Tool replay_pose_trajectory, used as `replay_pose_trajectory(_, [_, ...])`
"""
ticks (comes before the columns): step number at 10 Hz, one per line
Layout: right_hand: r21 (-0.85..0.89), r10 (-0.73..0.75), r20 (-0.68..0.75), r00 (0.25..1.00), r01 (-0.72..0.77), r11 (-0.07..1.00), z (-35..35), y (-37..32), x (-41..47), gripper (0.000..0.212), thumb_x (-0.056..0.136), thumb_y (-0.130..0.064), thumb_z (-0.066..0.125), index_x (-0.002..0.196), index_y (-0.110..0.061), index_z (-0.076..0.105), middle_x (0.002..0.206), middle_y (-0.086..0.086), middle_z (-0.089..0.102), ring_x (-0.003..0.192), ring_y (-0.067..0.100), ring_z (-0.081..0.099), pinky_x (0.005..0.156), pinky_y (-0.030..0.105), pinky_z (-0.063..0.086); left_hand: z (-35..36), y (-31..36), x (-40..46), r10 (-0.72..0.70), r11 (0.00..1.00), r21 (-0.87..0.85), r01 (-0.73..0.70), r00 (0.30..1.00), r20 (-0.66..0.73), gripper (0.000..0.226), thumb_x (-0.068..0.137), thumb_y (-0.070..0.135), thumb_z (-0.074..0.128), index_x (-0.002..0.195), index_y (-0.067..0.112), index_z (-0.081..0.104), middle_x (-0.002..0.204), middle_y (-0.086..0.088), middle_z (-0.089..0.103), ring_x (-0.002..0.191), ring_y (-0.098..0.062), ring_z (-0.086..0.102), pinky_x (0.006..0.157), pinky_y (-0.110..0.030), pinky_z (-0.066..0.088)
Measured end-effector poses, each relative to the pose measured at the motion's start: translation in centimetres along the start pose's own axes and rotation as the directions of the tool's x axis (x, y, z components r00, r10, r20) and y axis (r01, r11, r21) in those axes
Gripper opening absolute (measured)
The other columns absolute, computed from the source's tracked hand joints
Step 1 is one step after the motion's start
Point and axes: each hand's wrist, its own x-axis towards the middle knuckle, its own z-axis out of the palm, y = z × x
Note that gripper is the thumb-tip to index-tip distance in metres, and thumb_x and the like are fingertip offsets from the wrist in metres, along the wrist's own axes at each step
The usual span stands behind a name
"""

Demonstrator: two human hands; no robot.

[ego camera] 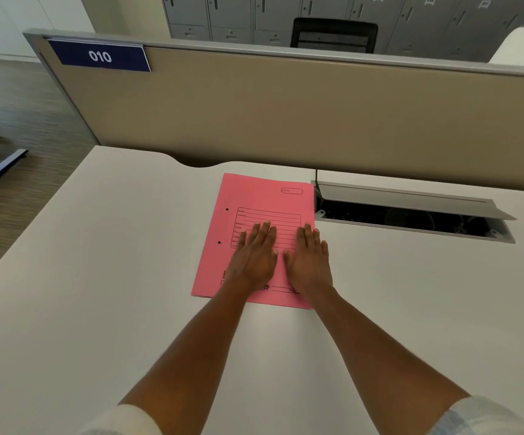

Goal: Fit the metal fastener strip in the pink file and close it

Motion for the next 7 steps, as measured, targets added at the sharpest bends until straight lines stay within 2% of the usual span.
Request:
replay_pose_trajectory(3, [-0.070,0.000,0.003,1.000,0.001,0.998,1.7,0.6,-0.4,0.064,0.103,-0.040,0.023,0.155,-0.011,-0.001,0.165,0.012,-0.001,0.152,0.031,-0.004,0.123,0.048,-0.004,2.2,0.7,-0.6,-0.050,0.998,0.042,0.051,0.998,-0.030,0.064,0.103,0.041,0.021,0.158,0.016,0.001,0.166,-0.006,0.000,0.153,-0.026,-0.006,0.119,-0.044,-0.011])
replay_pose_trajectory(6, [-0.016,-0.016,0.025,1.000,0.017,1.000,0.3,0.4,-0.5,0.064,0.103,-0.039,0.024,0.154,-0.010,-0.003,0.165,0.012,-0.003,0.152,0.031,-0.005,0.124,0.049,-0.001,0.8,1.0,-0.4,-0.052,0.998,0.022,0.053,0.998,-0.019,0.064,0.104,0.041,0.021,0.157,0.013,-0.002,0.166,-0.008,-0.002,0.153,-0.025,-0.007,0.122,-0.046,-0.006])
replay_pose_trajectory(7, [-0.009,-0.041,-0.049,0.998,0.040,0.999,-1.7,0.2,-0.5,0.063,0.103,-0.036,0.027,0.154,-0.007,0.003,0.165,0.014,0.003,0.152,0.032,-0.001,0.124,0.050,0.003,-1.1,2.0,0.1,-0.008,1.000,0.027,0.011,0.996,-0.085,0.064,0.104,0.038,0.024,0.157,0.012,-0.001,0.166,-0.009,-0.001,0.153,-0.026,-0.006,0.122,-0.045,-0.005])
